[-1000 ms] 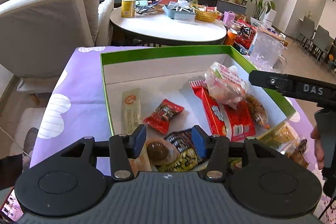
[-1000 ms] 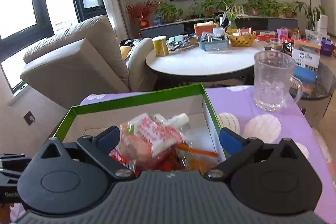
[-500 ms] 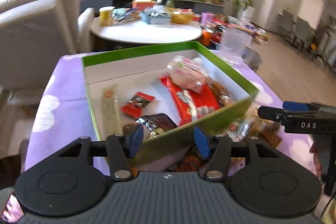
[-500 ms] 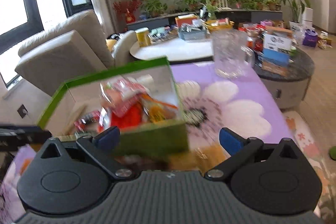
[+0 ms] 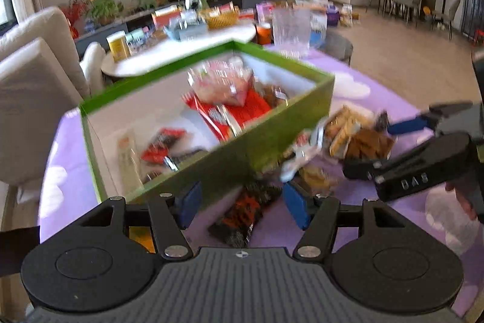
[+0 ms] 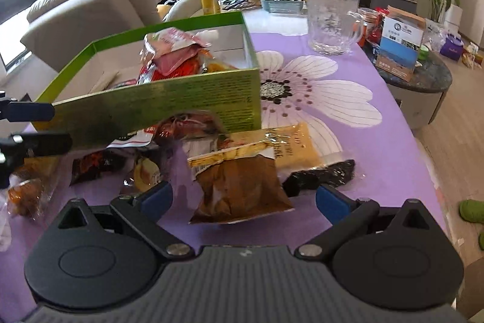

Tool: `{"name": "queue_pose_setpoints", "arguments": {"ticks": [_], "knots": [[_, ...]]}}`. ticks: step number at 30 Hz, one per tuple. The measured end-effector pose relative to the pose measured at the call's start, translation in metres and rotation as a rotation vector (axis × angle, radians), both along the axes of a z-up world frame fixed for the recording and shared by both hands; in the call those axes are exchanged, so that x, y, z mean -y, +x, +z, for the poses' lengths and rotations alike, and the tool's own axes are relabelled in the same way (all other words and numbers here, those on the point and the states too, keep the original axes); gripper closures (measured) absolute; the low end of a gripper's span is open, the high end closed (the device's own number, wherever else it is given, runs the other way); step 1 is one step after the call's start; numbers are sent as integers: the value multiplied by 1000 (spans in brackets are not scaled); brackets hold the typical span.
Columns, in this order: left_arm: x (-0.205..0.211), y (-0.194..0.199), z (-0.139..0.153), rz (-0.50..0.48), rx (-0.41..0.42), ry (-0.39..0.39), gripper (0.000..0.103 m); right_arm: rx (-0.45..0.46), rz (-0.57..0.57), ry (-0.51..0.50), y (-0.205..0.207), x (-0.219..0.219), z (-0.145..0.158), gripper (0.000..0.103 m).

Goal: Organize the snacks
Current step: 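Grasp the brown chip bag with the right tool while the left tool grasps a black-red pack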

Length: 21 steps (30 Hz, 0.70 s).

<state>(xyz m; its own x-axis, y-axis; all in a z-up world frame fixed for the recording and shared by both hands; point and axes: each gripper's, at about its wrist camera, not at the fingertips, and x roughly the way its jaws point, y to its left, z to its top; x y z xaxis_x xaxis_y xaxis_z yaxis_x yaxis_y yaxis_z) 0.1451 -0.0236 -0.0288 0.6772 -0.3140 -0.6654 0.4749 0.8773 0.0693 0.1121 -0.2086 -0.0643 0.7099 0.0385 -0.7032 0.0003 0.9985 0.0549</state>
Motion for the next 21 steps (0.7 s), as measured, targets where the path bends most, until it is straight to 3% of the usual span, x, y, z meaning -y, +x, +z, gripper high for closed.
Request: {"name": "queue_pose_setpoints", "arguments": {"ticks": [6,11,14,18,21], "knots": [[1,13,-19,20,-55,6,46,4,1,-46,-1,-2,-6,41],[-5,28,-26,19,-120,-49,48,-10,-16,-44,1,0,-10,41],[-10,30,-31,39,-150,-84,54,-8,-37,-35,3,1,-12,41],[-11,26,-28,6,-181,-103,73,-3,-38,-52,5,-4,-12,41],[-9,18,-27,-5,-203,-126,77,1,-56,-57,6,-5,-12,41]]}}
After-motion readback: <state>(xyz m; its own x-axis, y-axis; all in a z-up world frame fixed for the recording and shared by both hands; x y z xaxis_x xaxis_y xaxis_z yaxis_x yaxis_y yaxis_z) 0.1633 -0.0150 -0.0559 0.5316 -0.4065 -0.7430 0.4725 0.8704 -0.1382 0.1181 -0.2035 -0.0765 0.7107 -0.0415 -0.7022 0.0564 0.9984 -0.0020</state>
